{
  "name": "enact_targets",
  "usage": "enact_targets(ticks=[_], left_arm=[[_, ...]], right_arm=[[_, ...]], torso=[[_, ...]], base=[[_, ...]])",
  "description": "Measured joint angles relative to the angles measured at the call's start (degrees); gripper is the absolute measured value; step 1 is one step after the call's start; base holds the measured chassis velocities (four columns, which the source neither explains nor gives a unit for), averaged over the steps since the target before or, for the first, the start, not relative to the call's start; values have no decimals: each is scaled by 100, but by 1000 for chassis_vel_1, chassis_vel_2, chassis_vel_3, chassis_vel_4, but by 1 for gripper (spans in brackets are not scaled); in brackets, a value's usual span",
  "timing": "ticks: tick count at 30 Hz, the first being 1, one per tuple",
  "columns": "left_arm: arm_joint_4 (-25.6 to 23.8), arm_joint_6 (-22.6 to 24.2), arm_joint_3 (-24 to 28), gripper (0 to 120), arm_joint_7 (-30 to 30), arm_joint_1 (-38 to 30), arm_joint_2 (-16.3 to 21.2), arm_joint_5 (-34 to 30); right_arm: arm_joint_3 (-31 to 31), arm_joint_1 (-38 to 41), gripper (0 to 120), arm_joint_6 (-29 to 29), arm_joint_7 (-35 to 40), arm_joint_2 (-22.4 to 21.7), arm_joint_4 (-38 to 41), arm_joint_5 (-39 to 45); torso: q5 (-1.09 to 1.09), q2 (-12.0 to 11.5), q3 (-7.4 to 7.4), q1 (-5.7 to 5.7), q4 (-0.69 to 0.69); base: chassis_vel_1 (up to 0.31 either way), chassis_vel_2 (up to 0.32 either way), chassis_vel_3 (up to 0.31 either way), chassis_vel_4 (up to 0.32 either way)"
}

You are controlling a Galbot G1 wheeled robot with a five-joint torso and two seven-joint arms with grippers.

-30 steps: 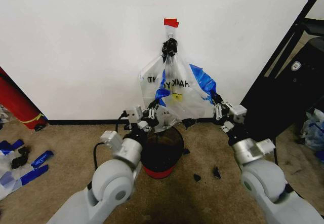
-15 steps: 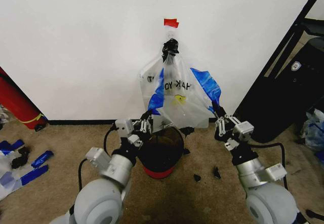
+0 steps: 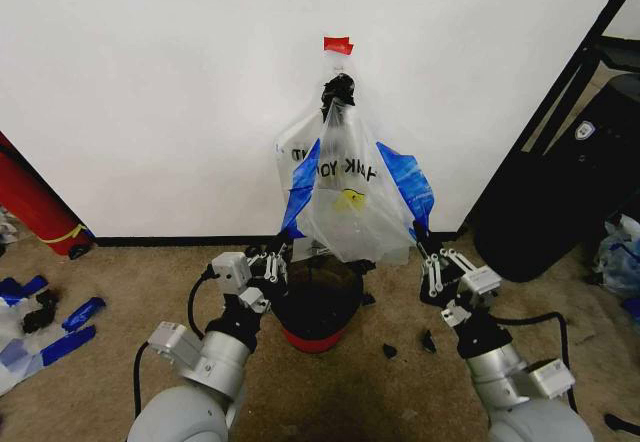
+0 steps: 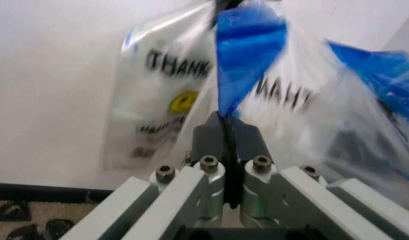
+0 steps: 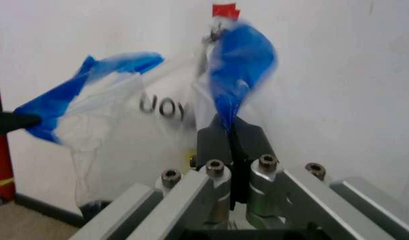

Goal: Pick up the garbage bag from the wall and place it over the trash bin.

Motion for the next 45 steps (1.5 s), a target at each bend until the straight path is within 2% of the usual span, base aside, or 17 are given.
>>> enact_targets(ticks=[5, 11, 19, 20, 24, 27, 32, 37, 43, 45], left_arm=[[37, -171, -64, 0, 116, 343, -24, 225], [-40, -216, -131, 0, 110, 316, -45, 267], [-172, -155, -253, 0, 96, -222, 200, 199], [-155, -143, -267, 0, 108, -502, 339, 136], [-23, -139, -220, 0, 110, -766, 408, 79], [306, -154, -135, 0, 111, -1117, 423, -29], [545, -180, -137, 0, 111, -1275, 398, -51], [717, -228, -310, 0, 164, -1218, 502, -126], [839, -350, -523, 0, 233, -728, 502, -75], [957, -436, -497, 0, 255, -546, 371, 33]], right_arm=[[-58, -284, 0, 115, -23, 65, 53, -165], [9, -109, 0, 46, 47, -1, 173, -26], [247, 638, 0, -336, 196, -300, 398, 679], [268, 983, 0, -402, 196, -551, 382, 1004], [199, 1214, 0, -413, 171, -736, 275, 1196], [-27, 1665, 0, -436, 105, -928, -42, 1479], [-270, 2078, 0, -541, 109, -883, -360, 1789], [-681, 2402, 0, -639, 191, -640, -799, 2035], [-1201, 2407, 0, -618, 223, -243, -1275, 1935], [-1296, 2358, 0, -558, 222, -159, -1482, 1835]], torso=[[0, 0, 0, 0, 0], [0, 0, 0, 0, 1], [0, 0, 1, 0, 0], [0, 0, 1, 1, 2], [0, 0, 1, 1, -1], [0, 0, 1, 1, -1], [0, 0, 1, 1, 0], [0, 0, 1, 1, 0], [1, 0, 0, 1, 1], [0, 0, 0, 1, 2]], base=[[0, 0, 0, 0], [0, 0, 0, 0], [0, 0, 0, 0], [0, 0, 0, 0], [0, 0, 0, 0], [0, 0, 0, 0], [0, 0, 0, 0], [0, 0, 0, 0], [0, 0, 0, 0], [0, 0, 0, 0]])
